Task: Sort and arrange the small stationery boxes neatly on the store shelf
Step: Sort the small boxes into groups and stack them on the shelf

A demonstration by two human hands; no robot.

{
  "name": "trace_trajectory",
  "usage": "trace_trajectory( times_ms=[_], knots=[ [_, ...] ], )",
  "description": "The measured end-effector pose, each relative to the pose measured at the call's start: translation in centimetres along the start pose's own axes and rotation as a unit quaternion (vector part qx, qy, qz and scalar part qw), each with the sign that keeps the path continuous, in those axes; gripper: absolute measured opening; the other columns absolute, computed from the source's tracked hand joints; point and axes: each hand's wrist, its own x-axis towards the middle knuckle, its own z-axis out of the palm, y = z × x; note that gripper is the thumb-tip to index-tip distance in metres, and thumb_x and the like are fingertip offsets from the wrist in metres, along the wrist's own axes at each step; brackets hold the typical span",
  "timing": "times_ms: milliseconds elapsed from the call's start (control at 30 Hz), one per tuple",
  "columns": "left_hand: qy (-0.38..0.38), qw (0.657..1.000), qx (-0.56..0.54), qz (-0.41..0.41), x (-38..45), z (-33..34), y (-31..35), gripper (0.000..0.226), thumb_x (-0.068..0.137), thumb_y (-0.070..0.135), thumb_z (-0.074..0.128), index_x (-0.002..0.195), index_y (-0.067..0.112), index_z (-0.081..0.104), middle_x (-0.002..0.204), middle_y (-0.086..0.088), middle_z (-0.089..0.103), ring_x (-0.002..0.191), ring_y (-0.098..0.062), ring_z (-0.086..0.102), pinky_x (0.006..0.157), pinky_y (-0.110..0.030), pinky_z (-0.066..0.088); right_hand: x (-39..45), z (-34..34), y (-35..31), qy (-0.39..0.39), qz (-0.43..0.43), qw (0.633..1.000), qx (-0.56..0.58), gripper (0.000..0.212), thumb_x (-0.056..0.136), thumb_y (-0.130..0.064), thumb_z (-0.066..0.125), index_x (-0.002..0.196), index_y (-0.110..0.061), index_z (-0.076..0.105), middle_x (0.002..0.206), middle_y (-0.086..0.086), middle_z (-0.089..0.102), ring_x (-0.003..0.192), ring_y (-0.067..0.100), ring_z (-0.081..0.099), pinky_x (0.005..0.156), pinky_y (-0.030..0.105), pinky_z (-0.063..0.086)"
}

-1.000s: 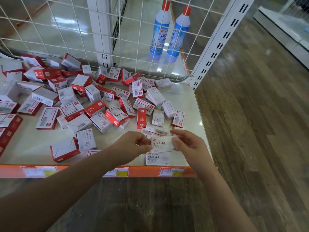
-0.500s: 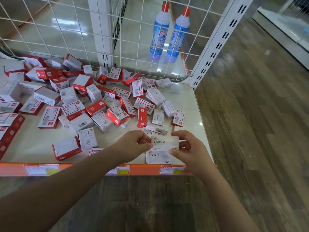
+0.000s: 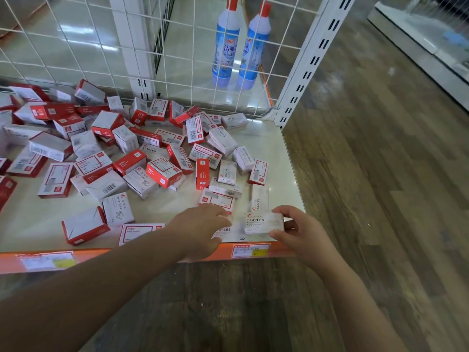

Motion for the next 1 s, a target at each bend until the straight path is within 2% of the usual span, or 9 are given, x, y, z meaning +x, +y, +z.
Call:
trace_trajectory(
  times_ms=[133, 267, 333, 400, 467, 567, 767, 1000],
  knots=[
    [-0.031, 0.999, 0.013, -0.007, 0.6, 0.3, 0.7, 0.053, 0.094, 0.039, 0.048, 0.143, 0.033, 0.03, 0.152, 0.01, 0.024, 0.14, -0.014, 0.021, 0.111, -0.035, 0.026, 0.0, -1.0, 1.1, 0.008, -0.002, 0.999, -0.042, 0.033, 0.086, -0.014, 0.064, 0.116, -0.023, 0.053, 0.109, -0.009, 0.061, 0.092, 0.008, 0.061, 0.066, 0.015, 0.051],
    [-0.02, 1.0, 0.004, -0.003, 0.9, 0.5, 1.0, 0.051, 0.094, 0.037, 0.046, 0.143, 0.029, 0.032, 0.15, 0.009, 0.029, 0.138, -0.012, 0.024, 0.11, -0.032, 0.028, 0.3, -1.2, 1.6, 0.006, -0.012, 0.998, -0.058, 0.035, 0.085, -0.012, 0.064, 0.116, -0.021, 0.054, 0.103, -0.011, 0.057, 0.088, 0.006, 0.058, 0.064, 0.008, 0.046],
    [-0.023, 1.0, 0.0, -0.001, 1.0, 0.5, 0.9, 0.051, 0.094, 0.037, 0.046, 0.143, 0.03, 0.032, 0.15, 0.009, 0.029, 0.138, -0.012, 0.024, 0.11, -0.033, 0.028, 0.6, -0.9, 1.8, -0.002, -0.017, 0.998, -0.062, 0.034, 0.084, -0.012, 0.065, 0.115, -0.022, 0.054, 0.105, -0.01, 0.058, 0.095, 0.01, 0.058, 0.073, 0.012, 0.047],
    [-0.03, 1.0, -0.004, -0.003, 1.0, 0.6, 0.8, 0.051, 0.094, 0.037, 0.047, 0.143, 0.032, 0.031, 0.151, 0.01, 0.028, 0.139, -0.012, 0.022, 0.112, -0.035, 0.025, 1.0, -0.7, 1.9, -0.01, -0.019, 0.998, -0.067, 0.034, 0.083, -0.012, 0.065, 0.113, -0.023, 0.055, 0.111, -0.007, 0.059, 0.101, 0.013, 0.058, 0.084, 0.023, 0.05],
    [-0.032, 0.999, -0.014, -0.012, 1.0, 0.6, 0.7, 0.052, 0.094, 0.036, 0.048, 0.143, 0.034, 0.03, 0.151, 0.011, 0.027, 0.14, -0.014, 0.021, 0.112, -0.037, 0.025, 1.2, -0.6, 1.9, -0.015, -0.016, 0.996, -0.09, 0.036, 0.083, -0.014, 0.066, 0.116, -0.024, 0.055, 0.118, -0.007, 0.056, 0.102, 0.011, 0.054, 0.089, 0.026, 0.048],
    [-0.024, 0.999, -0.036, -0.029, 1.0, 0.7, 0.6, 0.052, 0.094, 0.034, 0.049, 0.143, 0.034, 0.031, 0.15, 0.009, 0.029, 0.138, -0.015, 0.027, 0.11, -0.037, 0.029, 1.6, -0.4, 2.0, -0.02, -0.01, 0.991, -0.134, 0.037, 0.085, -0.015, 0.064, 0.12, -0.021, 0.054, 0.123, -0.005, 0.05, 0.1, 0.009, 0.05, 0.086, 0.022, 0.046],
    [-0.032, 0.998, -0.054, -0.025, 1.0, 0.7, 0.7, 0.054, 0.094, 0.034, 0.049, 0.144, 0.028, 0.029, 0.15, 0.006, 0.03, 0.138, -0.017, 0.027, 0.108, -0.032, 0.03, 1.9, 0.2, 1.9, -0.021, -0.013, 0.989, -0.145, 0.036, 0.089, -0.011, 0.058, 0.124, -0.017, 0.054, 0.125, -0.002, 0.05, 0.101, 0.009, 0.049, 0.085, 0.019, 0.045],
    [-0.04, 0.997, -0.062, -0.018, 1.1, 0.6, 0.8, 0.057, 0.093, 0.035, 0.051, 0.145, 0.027, 0.028, 0.15, 0.005, 0.03, 0.137, -0.016, 0.028, 0.107, -0.03, 0.031, 1.7, 0.3, 1.8, -0.02, -0.01, 0.987, -0.16, 0.036, 0.091, -0.01, 0.053, 0.127, -0.016, 0.052, 0.128, -0.002, 0.048, 0.114, 0.015, 0.05, 0.09, 0.02, 0.044]
  ],
)
